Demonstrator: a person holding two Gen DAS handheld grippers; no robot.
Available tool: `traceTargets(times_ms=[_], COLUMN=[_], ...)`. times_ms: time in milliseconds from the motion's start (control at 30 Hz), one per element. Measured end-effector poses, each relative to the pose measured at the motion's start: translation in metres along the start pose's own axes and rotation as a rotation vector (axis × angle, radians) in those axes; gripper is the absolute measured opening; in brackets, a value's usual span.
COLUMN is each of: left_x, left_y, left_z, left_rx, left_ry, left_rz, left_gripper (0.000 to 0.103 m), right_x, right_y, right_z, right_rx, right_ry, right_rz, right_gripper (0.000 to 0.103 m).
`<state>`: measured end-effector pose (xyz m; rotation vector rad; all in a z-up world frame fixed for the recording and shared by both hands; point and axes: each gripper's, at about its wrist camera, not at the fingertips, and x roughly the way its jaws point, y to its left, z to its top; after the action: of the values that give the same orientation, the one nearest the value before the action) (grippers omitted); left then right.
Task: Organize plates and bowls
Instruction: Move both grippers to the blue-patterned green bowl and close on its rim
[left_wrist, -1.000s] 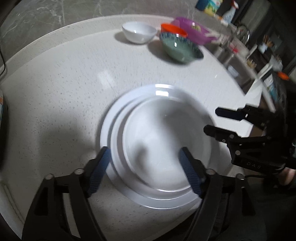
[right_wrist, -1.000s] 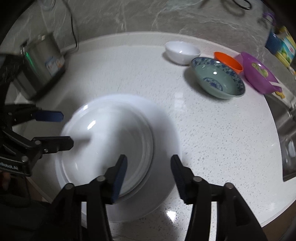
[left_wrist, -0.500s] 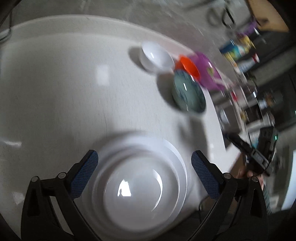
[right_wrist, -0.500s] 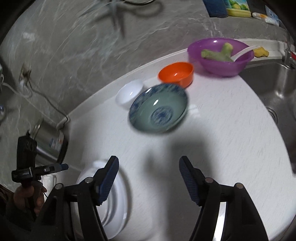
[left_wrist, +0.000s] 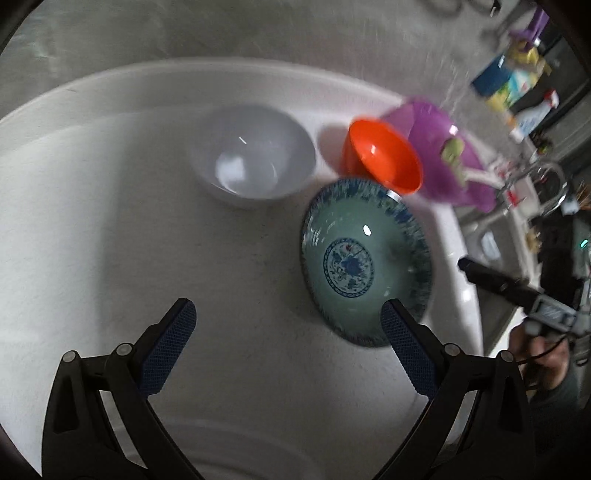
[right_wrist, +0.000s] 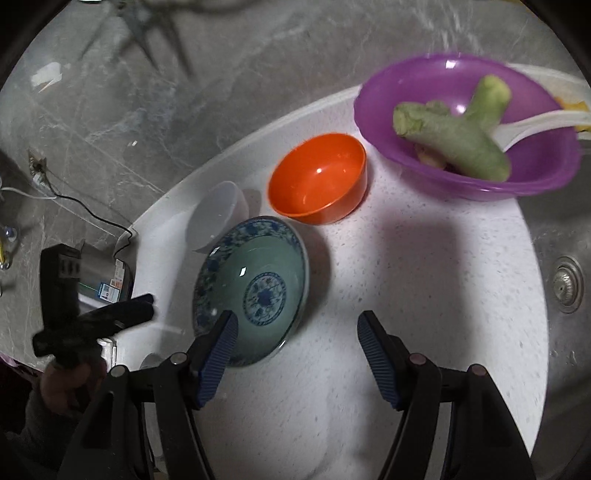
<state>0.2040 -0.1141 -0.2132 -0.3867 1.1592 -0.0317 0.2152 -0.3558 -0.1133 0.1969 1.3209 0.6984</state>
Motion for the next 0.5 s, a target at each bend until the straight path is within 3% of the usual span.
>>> traceTargets(times_ms=[167,300,400,500], left_x=[0.038,0.057,0.069,0.078], left_y=[-0.012,-0.011,-0.012,-0.012], left_z=[0.013,0.022,0.025,0.024], left_rx=[0.034,0.035,0.053,0.056], left_ry=[0.053,0.082,0.104,0.123], left_rz=[0.01,0.003,0.009,0.005], left_gripper=[0.087,0.062,0.053,0.051], right_x=[0.024,0.045,0.054,0.061], right_y=[-0.012,-0.02,-0.022,-0.02], right_z=[0.013,0.02,0.02,0.018], right_rx=[0.047,0.07,0.087,0.082], right_ry=[0.021,0.074,0.101,0.123], right_rz=[0.029,0.009,0.005,-0.012], right_gripper=[0.069,0.064,0.059,0.045])
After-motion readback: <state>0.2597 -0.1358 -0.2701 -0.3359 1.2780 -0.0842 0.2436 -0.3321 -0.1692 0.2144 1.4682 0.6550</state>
